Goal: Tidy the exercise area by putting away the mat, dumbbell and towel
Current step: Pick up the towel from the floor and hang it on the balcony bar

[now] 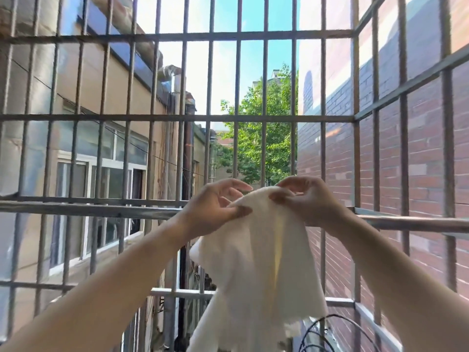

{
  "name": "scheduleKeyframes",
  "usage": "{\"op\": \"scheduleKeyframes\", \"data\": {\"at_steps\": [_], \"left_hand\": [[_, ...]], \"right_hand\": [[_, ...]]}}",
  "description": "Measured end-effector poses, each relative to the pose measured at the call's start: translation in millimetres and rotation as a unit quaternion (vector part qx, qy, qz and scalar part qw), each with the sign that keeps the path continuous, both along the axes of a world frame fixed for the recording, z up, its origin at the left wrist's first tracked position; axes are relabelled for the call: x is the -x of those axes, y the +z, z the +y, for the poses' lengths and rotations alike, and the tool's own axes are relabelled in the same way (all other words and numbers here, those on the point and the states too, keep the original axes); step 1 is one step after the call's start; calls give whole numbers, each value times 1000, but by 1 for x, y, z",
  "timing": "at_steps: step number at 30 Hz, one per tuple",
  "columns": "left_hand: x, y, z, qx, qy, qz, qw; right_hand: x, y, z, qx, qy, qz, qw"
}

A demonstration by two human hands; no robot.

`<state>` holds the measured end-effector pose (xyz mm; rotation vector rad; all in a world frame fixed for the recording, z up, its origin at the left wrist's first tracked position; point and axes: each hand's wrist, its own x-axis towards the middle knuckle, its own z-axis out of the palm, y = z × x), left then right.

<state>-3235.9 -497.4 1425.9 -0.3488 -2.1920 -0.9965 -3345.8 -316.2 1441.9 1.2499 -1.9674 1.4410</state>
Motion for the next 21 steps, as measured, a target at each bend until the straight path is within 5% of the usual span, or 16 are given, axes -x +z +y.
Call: {"op": "scheduleKeyframes", "data": {"at_steps": [4, 17, 21], "left_hand": [[3, -14, -11, 29, -8, -62, 998], [52, 52, -7, 43, 156, 65, 985], [61, 46, -19, 83, 165, -4, 983]], "right_hand": [[10, 11, -2, 12, -19, 24, 999], [48, 63, -1, 89, -152, 76, 981], [71, 50, -4, -22, -97, -58, 993]]}}
